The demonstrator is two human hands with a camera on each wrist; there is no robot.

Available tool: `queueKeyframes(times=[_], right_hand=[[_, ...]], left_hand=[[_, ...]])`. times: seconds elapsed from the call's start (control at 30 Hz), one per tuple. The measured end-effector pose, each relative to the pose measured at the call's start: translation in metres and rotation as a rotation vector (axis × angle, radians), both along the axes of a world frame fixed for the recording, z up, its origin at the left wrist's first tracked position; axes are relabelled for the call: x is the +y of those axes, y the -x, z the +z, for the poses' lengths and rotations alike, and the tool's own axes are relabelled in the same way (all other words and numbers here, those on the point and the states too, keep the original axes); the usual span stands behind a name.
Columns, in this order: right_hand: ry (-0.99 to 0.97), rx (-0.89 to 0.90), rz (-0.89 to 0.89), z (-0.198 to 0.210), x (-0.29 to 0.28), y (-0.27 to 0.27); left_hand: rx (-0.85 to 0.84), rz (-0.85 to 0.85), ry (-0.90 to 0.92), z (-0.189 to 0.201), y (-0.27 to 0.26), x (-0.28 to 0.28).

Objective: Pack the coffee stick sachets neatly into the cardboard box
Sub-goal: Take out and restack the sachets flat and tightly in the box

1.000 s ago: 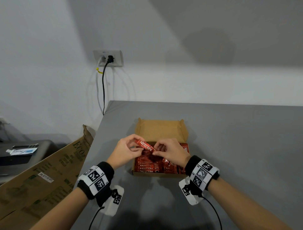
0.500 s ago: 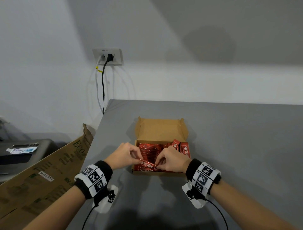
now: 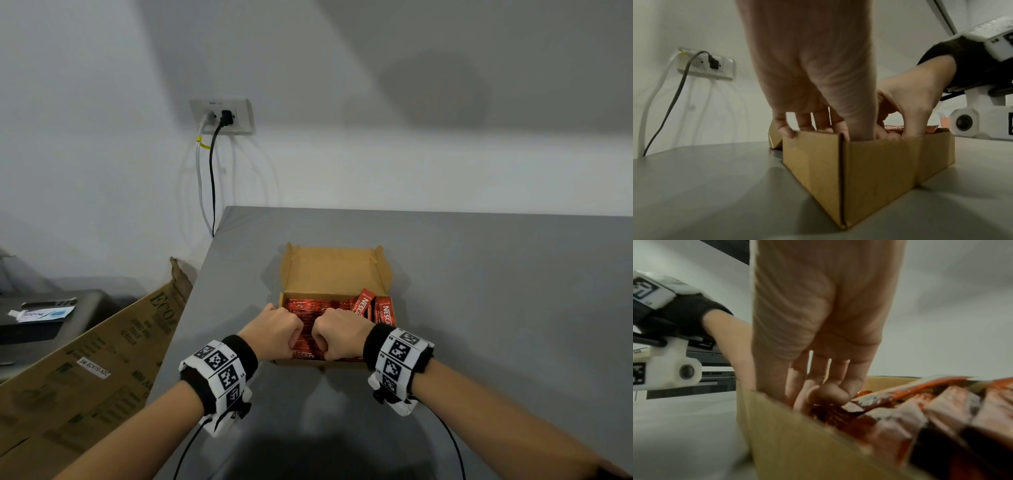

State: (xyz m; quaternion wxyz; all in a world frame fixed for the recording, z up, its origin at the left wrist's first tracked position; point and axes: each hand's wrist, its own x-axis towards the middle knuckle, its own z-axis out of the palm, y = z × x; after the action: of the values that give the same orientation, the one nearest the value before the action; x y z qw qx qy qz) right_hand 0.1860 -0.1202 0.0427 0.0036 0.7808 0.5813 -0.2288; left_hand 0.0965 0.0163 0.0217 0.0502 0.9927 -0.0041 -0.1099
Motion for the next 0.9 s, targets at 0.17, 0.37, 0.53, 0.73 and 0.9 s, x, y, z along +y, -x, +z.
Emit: queueKeyframes(times=[0.17,0.37,0.53,0.73,0.9], right_hand=[[-0.016,-0.026,-0.01,-0.006,0.0,-0.001],[-0.107,0.066,-0.067,-0.002,-0.011,-0.007],[-0.298,0.031,-0.478,0.011,-0.039,-0.046],[-0.155,-0.087,-0.721,0.005,-0.065,-0.056],[-0.106,-0.119,-0.755,0.002,-0.062,-0.038]], left_hand=[[0.054,0.029,0.023,0.001,-0.004,0.0],[0.056,0.054,0.019,0.0,-0.006,-0.005],[0.142,0.051,0.123,0.008,-0.006,-0.002],[0.111,0.164,0.375,0.03,-0.02,-0.001],[-0.098,0.231,0.477,0.031,-0.043,-0.039]])
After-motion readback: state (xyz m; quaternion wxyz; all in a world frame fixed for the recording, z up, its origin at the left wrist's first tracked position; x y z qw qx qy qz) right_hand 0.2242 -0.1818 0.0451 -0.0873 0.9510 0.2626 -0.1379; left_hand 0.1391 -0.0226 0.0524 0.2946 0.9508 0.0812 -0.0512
